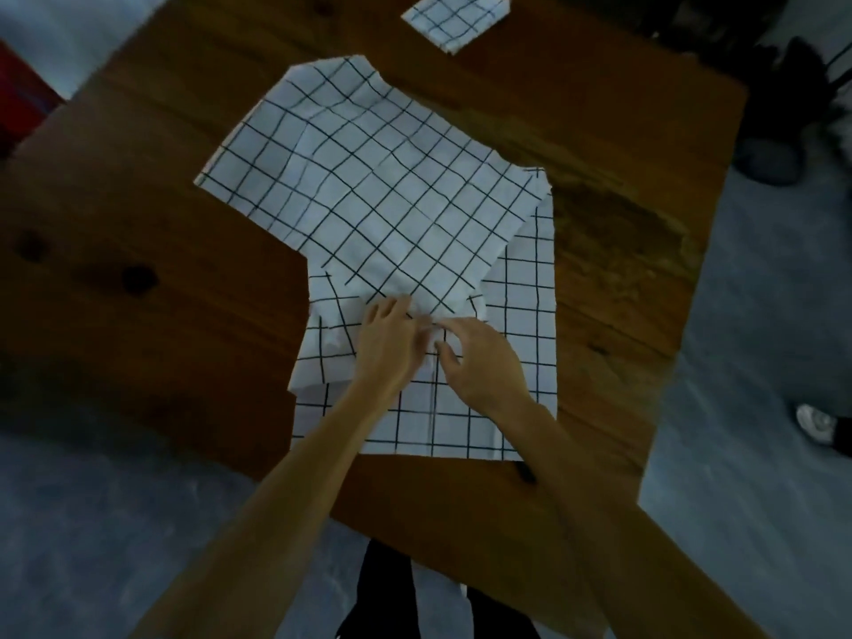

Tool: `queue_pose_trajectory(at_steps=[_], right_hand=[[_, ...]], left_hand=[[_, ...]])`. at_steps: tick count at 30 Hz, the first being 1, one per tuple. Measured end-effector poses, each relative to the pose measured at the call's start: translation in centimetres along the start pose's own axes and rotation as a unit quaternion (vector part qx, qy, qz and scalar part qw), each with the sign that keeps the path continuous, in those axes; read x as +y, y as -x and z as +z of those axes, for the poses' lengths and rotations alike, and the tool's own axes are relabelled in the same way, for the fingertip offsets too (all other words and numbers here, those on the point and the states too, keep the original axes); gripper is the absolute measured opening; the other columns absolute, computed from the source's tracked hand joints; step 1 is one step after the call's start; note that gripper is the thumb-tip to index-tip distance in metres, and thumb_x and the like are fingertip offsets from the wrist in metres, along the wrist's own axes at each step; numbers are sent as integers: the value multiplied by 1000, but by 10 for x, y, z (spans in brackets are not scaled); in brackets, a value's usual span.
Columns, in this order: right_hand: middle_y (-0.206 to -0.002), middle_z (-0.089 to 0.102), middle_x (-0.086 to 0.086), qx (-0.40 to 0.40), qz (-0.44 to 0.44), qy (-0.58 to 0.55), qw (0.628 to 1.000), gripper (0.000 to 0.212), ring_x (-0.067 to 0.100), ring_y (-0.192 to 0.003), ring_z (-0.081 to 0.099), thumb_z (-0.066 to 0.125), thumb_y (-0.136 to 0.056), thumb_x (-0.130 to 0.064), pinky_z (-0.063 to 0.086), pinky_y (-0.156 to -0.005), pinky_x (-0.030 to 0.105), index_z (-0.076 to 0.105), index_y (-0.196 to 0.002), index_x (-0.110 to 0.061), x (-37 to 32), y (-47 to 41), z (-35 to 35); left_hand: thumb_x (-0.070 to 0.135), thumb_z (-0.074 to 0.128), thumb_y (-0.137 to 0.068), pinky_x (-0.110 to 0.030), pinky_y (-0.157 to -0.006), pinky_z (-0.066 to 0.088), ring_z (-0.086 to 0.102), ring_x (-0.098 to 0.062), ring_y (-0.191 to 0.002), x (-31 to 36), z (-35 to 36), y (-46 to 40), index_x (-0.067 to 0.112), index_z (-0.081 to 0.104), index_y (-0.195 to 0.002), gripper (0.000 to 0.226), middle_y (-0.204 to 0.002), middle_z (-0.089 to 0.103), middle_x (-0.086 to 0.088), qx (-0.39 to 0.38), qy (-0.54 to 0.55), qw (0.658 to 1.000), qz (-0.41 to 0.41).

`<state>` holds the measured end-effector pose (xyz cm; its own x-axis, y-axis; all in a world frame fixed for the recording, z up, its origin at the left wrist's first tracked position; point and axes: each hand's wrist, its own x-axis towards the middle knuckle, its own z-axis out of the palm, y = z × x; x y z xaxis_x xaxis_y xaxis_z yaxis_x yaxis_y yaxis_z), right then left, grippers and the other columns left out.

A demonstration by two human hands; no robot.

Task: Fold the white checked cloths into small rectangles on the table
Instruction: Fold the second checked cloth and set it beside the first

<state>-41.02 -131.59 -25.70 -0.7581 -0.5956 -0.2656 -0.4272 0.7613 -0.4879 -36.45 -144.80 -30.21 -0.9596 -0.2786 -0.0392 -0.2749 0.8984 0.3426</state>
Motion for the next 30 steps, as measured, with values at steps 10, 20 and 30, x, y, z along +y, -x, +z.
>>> queue_pose_trajectory(at_steps=[10, 20, 30], right_hand=[[-145, 43, 2, 21, -23, 16, 999, 46, 18, -136, 35, 50, -97, -28, 26, -113, 34, 42, -141, -18, -25, -15, -25], [-89, 68, -4, 119, -127, 88, 981, 19, 15, -91, 60, 50, -96, -21, 37, -88, 31, 68, -92, -22, -44, -27, -89], [-96, 70, -5, 179, -104, 37, 978, 21, 10, -85, 60, 48, -98, -29, 49, -87, 36, 67, -104, -22, -38, -5, -134]], left_hand=[[21, 55, -91, -39, -93, 42, 61, -22, -93, -9, -55, -4, 15, 69, -104, 20, -99, 69, -3, 25, 50, 997, 52], [28, 41, -92, -33, -86, 46, 62, -19, -93, 14, -175, 20, 13, 69, -108, 35, -101, 70, -2, 150, 10, 983, 104], [2, 63, -81, -46, -82, 52, 67, -30, -84, 5, -256, 49, -1, 68, -101, 21, -92, 71, -16, 272, -30, 960, 56]])
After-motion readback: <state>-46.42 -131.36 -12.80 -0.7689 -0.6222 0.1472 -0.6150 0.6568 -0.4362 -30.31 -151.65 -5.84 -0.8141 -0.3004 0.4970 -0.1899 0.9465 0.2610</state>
